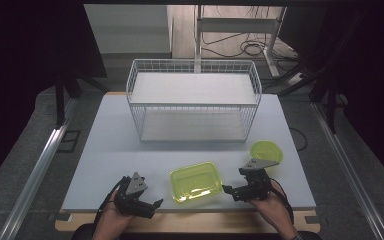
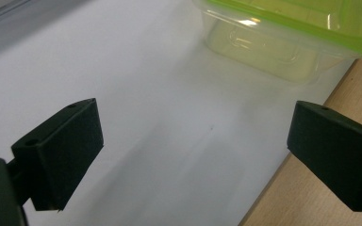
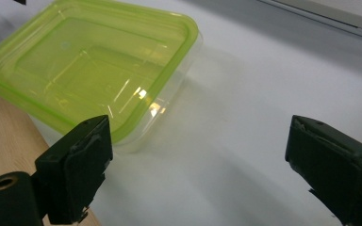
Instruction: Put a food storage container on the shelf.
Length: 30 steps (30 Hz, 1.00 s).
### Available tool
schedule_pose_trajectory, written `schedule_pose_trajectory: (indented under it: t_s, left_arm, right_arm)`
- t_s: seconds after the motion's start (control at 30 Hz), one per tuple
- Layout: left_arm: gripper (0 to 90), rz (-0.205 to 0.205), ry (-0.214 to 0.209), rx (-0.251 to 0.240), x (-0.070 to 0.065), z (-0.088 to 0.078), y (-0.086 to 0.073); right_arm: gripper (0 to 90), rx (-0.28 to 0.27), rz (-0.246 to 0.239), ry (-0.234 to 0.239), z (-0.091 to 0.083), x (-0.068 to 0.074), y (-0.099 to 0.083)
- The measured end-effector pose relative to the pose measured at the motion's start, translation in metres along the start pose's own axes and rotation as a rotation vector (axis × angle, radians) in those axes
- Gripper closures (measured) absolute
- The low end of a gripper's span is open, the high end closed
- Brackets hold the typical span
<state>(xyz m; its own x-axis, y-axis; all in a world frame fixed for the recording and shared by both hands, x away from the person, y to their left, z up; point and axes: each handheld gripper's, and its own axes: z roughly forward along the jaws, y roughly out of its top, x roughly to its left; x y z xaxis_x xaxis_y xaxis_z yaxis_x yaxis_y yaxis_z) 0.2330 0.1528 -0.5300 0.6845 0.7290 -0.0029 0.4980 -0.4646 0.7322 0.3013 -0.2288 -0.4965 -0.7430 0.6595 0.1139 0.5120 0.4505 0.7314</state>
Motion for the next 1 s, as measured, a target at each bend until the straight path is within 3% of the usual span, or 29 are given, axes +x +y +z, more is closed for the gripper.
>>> schedule_pose_trajectory:
  t_s: [0.1,0.13,0.17,0.2,0.3,0.4,0.6,1.0]
  left_arm:
    - [4.0,0.006,0.0,0.003,0.0,0.001,0.0]
    - [4.2,0.006,-0.001,0.003,-0.001,0.001,0.0]
    - [4.2,0.008,0.0,0.006,-0.001,0.001,0.0]
    - [4.3,0.012,0.001,0.01,-0.001,0.002,0.0]
    - [4.5,0.013,0.001,0.013,-0.001,0.002,0.0]
    - [4.8,0.019,0.003,0.026,-0.001,0.003,0.0]
    - [5.2,0.021,0.012,0.037,-0.002,0.004,0.0]
    - [5.6,0.033,0.018,0.051,-0.003,0.006,0.0]
  right_arm:
    - [7.5,0.005,0.014,0.012,0.0,0.0,0.003]
    - [7.6,0.012,0.045,0.034,0.001,-0.001,0.005]
    - [7.6,0.012,0.045,0.034,0.001,-0.001,0.005]
    - [8.9,0.012,0.087,0.07,0.001,-0.003,0.009]
    - [11.9,0.01,0.119,0.096,0.0,-0.004,0.013]
    - [21.3,0.015,0.137,0.129,0.002,-0.004,0.02]
    - [32.6,0.055,0.125,0.173,0.009,-0.004,0.027]
    - [53.0,0.125,0.255,0.251,0.034,-0.019,0.038]
